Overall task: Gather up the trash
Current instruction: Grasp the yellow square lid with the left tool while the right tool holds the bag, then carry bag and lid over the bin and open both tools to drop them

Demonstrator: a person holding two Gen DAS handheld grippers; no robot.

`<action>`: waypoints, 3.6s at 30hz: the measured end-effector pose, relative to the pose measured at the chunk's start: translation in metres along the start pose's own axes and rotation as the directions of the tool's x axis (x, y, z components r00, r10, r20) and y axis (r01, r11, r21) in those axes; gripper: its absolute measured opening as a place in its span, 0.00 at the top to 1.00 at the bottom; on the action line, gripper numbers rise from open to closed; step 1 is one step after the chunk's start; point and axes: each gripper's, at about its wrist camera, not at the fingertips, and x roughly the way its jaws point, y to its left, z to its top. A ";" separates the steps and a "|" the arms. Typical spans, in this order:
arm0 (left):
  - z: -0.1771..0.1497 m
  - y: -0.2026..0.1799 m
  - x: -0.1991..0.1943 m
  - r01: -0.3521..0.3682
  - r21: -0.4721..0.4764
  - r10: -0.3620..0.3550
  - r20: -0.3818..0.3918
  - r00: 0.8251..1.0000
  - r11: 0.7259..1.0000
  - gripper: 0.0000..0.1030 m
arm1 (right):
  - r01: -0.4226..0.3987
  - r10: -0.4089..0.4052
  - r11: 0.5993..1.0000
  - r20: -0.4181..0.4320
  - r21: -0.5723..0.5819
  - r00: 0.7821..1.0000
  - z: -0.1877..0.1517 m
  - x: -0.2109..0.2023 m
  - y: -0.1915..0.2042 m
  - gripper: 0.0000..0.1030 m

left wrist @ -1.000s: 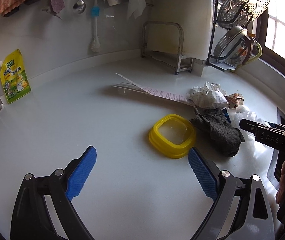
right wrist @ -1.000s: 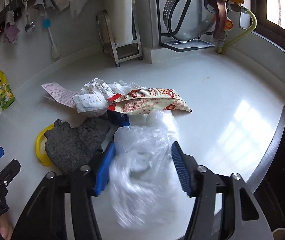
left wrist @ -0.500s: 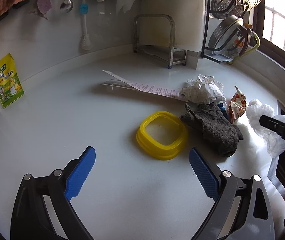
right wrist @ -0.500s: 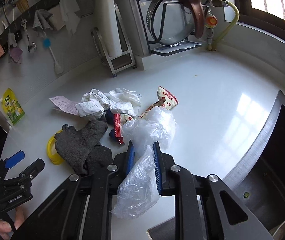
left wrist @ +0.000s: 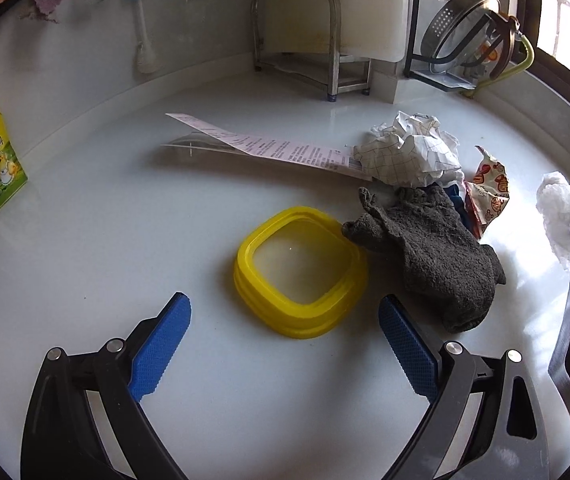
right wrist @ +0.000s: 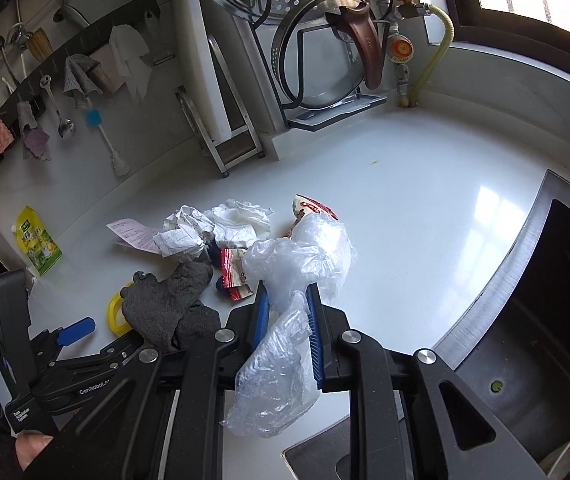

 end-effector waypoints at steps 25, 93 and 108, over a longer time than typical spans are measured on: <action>0.013 0.001 0.012 0.035 -0.033 -0.036 -0.016 0.999 0.999 0.29 | -0.024 0.024 1.000 0.014 0.002 1.000 0.001 -0.006 0.000 0.83; -0.263 0.002 -0.172 0.097 0.074 -0.101 0.051 0.994 0.993 0.29 | 0.026 -0.039 0.988 -0.082 -0.152 0.996 -0.296 -0.160 0.088 0.83; -0.266 0.001 -0.162 0.122 0.065 -0.123 0.010 0.992 0.990 0.27 | 0.013 -0.029 0.989 -0.099 -0.150 0.995 -0.295 -0.152 0.084 0.76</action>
